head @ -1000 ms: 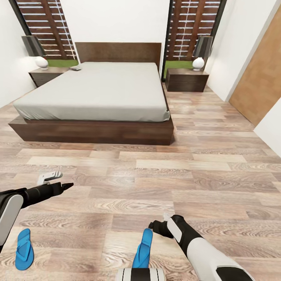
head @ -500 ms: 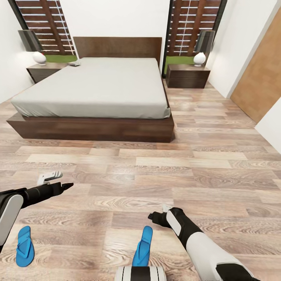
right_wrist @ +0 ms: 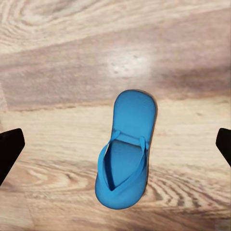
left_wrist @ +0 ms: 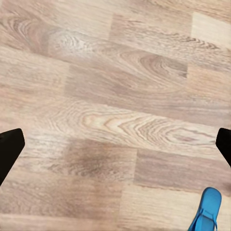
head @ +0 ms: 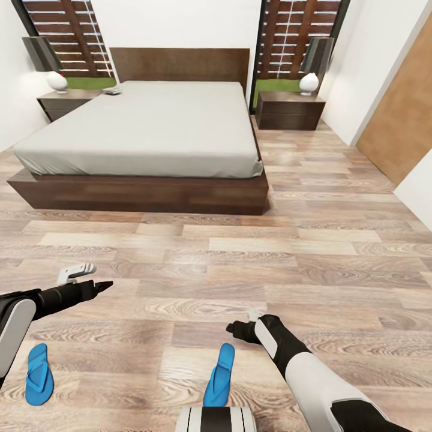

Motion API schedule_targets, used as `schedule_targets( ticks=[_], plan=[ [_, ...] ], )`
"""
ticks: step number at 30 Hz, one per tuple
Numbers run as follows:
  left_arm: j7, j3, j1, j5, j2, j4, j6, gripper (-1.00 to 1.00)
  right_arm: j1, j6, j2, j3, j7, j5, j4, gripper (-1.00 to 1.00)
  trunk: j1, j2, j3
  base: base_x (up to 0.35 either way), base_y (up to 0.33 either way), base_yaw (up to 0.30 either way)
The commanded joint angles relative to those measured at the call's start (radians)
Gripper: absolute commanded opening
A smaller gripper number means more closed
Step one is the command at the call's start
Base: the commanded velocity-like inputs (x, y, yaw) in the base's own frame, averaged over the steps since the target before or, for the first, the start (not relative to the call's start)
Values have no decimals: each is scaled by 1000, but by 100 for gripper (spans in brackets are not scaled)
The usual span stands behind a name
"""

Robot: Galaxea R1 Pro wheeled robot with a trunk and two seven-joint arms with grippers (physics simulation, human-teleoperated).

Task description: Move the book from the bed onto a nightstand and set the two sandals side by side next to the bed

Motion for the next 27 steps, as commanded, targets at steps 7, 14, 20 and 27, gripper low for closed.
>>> schedule_targets(
  ticks=[7,14,20,27],
  plan=[
    [-5,2,-1,-3,1,0,5,100,-1,4,0,6,1,-7,-2,100,0,0,-7,0,0,0],
    [-10,-20,18,-2,-21,22,5,100,22,14,-9,31,19,-5,21,100,0,0,-8,0,0,0],
    [-10,-27,18,-2,-27,47,5,100,43,14,-9,31,19,-5,55,100,0,0,-8,0,0,0],
    [-10,-27,18,-2,-27,47,5,100,43,14,-9,31,19,-5,56,100,0,0,-8,0,0,0]
  ],
)
